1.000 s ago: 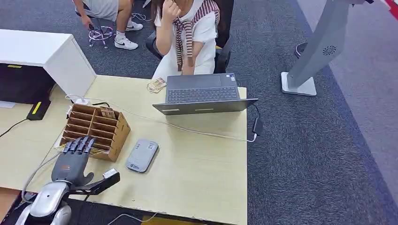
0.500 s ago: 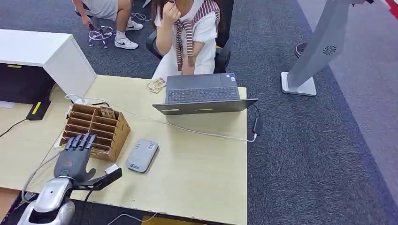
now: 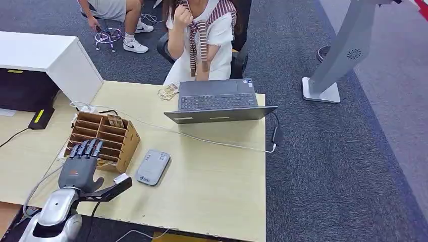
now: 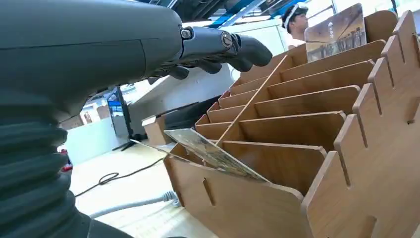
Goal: Pass the card to the sensor for recognition and then transmit it.
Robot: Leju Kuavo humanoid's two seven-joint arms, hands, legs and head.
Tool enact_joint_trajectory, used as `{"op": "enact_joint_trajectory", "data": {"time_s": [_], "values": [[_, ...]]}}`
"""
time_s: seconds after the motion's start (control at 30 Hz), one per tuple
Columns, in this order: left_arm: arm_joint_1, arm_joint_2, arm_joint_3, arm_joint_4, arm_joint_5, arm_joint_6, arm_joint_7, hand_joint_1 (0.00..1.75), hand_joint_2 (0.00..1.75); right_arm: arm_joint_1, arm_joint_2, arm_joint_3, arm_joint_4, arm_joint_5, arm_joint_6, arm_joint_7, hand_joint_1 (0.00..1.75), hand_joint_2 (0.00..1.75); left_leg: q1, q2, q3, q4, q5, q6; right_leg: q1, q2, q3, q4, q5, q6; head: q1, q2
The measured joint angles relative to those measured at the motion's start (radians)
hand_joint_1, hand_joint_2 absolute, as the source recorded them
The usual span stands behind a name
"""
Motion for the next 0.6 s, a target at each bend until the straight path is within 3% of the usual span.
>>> {"op": "enact_joint_trajectory", "data": {"time_s": [0.23, 0.27, 0.3, 0.6], "values": [[-0.009, 0.0, 0.0, 0.0, 0.0, 0.0, 0.0, 0.0, 1.75, 0.0, 0.0, -0.004, 0.0, 0.002, 0.0, 0.0, 0.0, 1.75, 0.0, 0.0, 0.0, 0.0, 0.0, 0.0, 0.0, 0.0, 0.0, 0.0, 0.0, 0.0, 0.0, 0.0], [-0.01, 0.0, 0.0, 0.0, 0.0, 0.0, 0.0, 0.12, 1.75, 0.0, 0.0, -0.005, 0.0, 0.002, 0.0, 0.0, 0.0, 1.75, 0.0, 0.0, 0.0, 0.0, 0.0, 0.0, 0.0, 0.0, 0.0, 0.0, 0.0, 0.0, 0.0, 0.0], [-0.011, 0.0, 0.0, 0.0, 0.0, 0.0, 0.0, 1.75, 1.75, 0.0, 0.0, -0.006, 0.0, 0.002, 0.0, 0.0, 0.0, 1.75, 0.0, 0.0, 0.0, 0.0, 0.0, 0.0, 0.0, 0.0, 0.0, 0.0, 0.0, 0.0, 0.0, 0.0], [-0.011, 0.0, 0.0, 0.0, -0.003, -0.001, 0.0, 1.75, 1.75, 0.0, 0.0, -0.01, 0.0, 0.011, 0.0, 0.0, 0.0, 1.75, 0.0, 0.0, 0.0, 0.0, 0.0, 0.0, 0.0, 0.0, 0.0, 0.0, 0.0, 0.0, 0.0, 0.0]]}}
